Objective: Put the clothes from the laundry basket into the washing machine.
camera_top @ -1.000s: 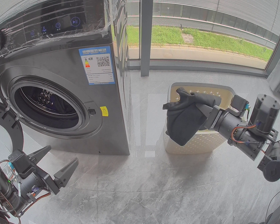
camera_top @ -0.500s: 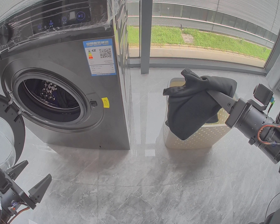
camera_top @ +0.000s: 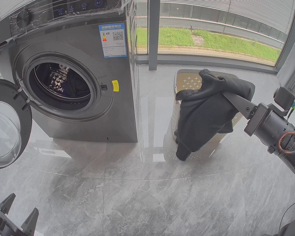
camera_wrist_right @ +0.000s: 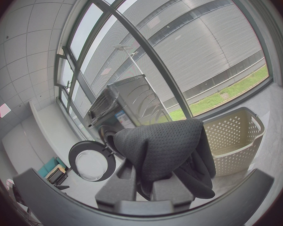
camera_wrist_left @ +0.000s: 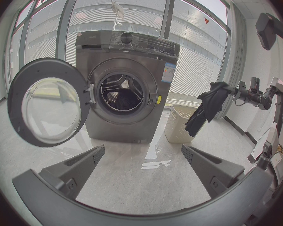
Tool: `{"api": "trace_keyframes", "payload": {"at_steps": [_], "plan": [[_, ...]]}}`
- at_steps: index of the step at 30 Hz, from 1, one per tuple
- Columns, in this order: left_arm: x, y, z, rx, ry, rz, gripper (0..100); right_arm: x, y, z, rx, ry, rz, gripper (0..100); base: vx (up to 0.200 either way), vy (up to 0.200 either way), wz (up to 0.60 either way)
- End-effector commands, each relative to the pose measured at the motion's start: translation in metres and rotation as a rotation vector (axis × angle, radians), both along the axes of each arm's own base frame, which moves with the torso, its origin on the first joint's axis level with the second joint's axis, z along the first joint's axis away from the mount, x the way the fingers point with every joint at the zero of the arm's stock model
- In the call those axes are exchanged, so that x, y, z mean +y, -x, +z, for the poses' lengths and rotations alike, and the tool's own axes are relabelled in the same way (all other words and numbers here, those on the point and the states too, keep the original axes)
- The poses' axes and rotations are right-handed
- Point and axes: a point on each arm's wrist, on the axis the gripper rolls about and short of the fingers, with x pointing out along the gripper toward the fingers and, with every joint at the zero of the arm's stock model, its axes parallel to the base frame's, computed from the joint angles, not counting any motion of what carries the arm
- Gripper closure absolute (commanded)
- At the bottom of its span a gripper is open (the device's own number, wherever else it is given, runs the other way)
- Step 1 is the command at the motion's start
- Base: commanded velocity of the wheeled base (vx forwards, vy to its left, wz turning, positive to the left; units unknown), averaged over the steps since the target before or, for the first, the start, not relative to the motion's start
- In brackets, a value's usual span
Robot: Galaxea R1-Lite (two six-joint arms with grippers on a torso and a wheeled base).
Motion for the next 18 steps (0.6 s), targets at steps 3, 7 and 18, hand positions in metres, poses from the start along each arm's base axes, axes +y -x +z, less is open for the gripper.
{"api": "trace_keyframes", "payload": {"at_steps": [3,7,18], "plan": [[0.0016,0.0162,-0.0139,-0.118,-0.021,0.187,0,-0.0012,0.0015,-0.0036,0.01,0.007,0.0,100,0.0,0.0,0.0],[0.0025,0.016,-0.0168,-0.092,-0.039,0.229,0,-0.0009,0.0012,-0.0039,0.011,0.008,0.0,100,0.0,0.0,0.0],[0.0025,0.016,-0.017,-0.091,-0.044,0.226,0,-0.0004,0.001,-0.0068,0.02,0.014,0.0,100,-0.109,0.127,0.0]]}}
